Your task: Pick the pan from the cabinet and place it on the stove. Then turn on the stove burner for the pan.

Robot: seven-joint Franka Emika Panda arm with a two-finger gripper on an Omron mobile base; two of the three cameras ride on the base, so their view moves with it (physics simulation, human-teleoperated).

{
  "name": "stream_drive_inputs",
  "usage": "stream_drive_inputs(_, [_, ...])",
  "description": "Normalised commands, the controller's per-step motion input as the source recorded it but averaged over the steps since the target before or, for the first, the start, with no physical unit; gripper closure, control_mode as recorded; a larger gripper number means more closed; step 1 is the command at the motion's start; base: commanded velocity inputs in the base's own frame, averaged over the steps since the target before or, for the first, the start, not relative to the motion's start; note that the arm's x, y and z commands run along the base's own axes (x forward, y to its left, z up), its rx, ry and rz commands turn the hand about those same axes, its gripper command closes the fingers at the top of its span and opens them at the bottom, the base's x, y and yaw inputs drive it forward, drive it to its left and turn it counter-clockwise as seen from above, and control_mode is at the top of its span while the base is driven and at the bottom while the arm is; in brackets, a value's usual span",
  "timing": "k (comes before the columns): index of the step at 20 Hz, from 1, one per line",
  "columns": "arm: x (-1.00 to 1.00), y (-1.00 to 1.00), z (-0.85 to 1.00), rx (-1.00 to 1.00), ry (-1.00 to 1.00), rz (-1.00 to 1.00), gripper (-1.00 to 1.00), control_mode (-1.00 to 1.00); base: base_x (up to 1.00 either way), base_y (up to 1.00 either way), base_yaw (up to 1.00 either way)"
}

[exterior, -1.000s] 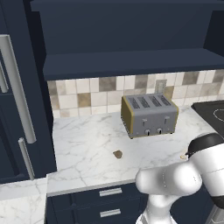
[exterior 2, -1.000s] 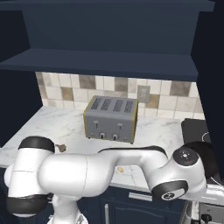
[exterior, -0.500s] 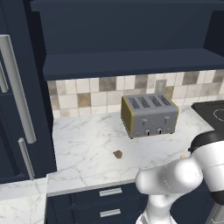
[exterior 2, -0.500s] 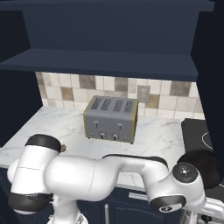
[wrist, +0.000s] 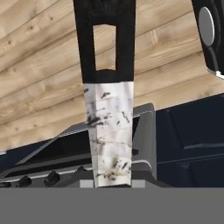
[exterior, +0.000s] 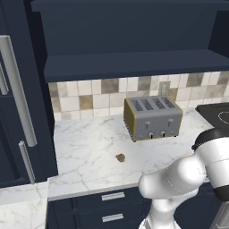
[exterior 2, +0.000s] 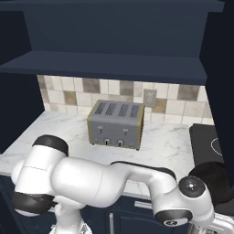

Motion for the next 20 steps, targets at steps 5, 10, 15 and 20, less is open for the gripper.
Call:
stream_drive_inputs(5, [0.07,0.0,-0.07,0.0,0.0,-0.13,1.0,-1.0,0.0,0.0,0.0])
stream_drive_inputs(10, [0.0,0.0,-0.18,0.0,-0.01,-0.1,1.0,-1.0,0.0,0.0,0.0])
stream_drive_inputs(15, [-0.04,0.0,-0.21,0.0,-0.08,-0.03,1.0,-1.0,0.0,0.0,0.0])
stream_drive_inputs(20, [-0.19,-0.11,-0.03,0.05,-0.13,0.0,1.0,-1.0,0.0,0.0,0.0])
